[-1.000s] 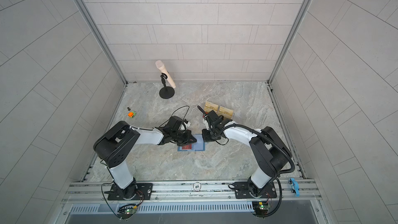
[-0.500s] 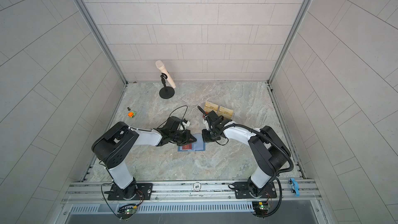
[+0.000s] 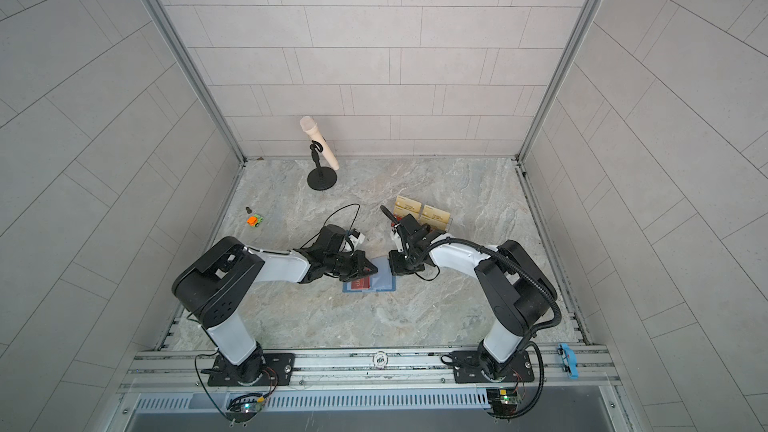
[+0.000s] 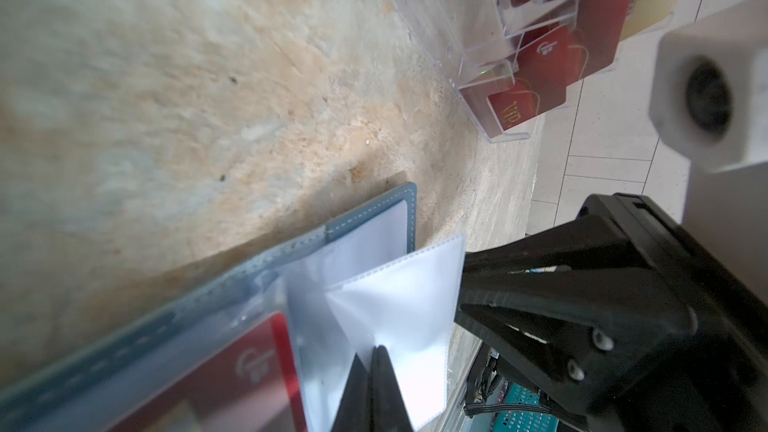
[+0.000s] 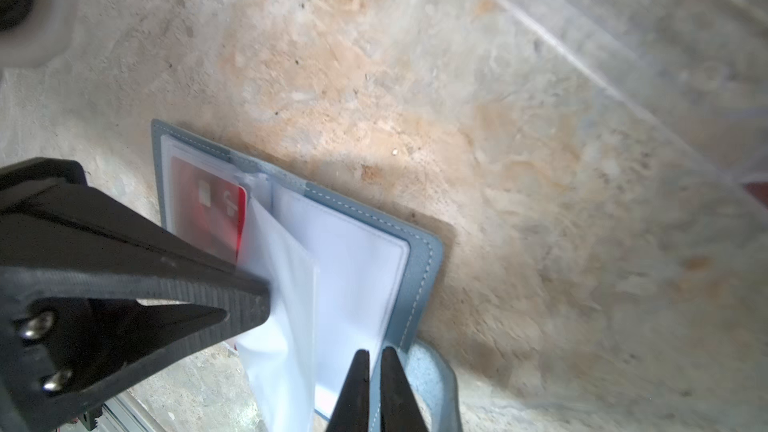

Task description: Put the credit cards into the card holder

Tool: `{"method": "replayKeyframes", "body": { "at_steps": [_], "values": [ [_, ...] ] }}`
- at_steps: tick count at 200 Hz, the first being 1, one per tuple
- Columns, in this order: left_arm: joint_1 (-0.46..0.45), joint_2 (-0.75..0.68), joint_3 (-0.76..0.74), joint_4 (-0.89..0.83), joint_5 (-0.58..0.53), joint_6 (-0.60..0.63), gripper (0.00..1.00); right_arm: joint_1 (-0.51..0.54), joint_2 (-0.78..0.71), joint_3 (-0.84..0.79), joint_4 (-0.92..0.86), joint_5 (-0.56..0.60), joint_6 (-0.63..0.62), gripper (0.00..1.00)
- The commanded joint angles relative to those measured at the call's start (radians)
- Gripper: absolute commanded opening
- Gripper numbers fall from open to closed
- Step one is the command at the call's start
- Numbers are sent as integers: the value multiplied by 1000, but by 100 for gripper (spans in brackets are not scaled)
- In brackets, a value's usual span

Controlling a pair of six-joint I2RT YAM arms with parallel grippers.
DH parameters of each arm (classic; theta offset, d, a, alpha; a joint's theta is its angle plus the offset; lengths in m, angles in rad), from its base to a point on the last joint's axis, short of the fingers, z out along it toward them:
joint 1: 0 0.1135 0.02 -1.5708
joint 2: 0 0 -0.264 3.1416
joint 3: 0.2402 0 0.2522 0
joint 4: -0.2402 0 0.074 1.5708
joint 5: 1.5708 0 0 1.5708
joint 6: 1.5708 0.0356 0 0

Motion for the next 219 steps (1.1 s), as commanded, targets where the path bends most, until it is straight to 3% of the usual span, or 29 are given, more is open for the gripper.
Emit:
{"method": "replayKeyframes", "body": {
  "at_steps": [1,74,93,119,144,182,219],
  "values": [
    [7,-28,-15,16,13,17,0,10,2,-12,0,-7,6,12],
    [6,-30,-22,33,12,8,3,38,36,0,37,-55,22,12],
    [6,-26,-22,37,16,4,9,40,35,-6,45,-60,28,12],
    [6,-43,-22,18,12,7,32,41,37,-15,69,-74,41,12],
    [6,-85,-6,-82,-13,55,45,42,44,-11,88,-92,51,12],
    [6,-133,23,-221,-50,124,51,43,66,3,99,-124,52,12],
    [10,-187,42,-362,-121,180,50,45,76,6,121,-152,69,12]
  ]
}}
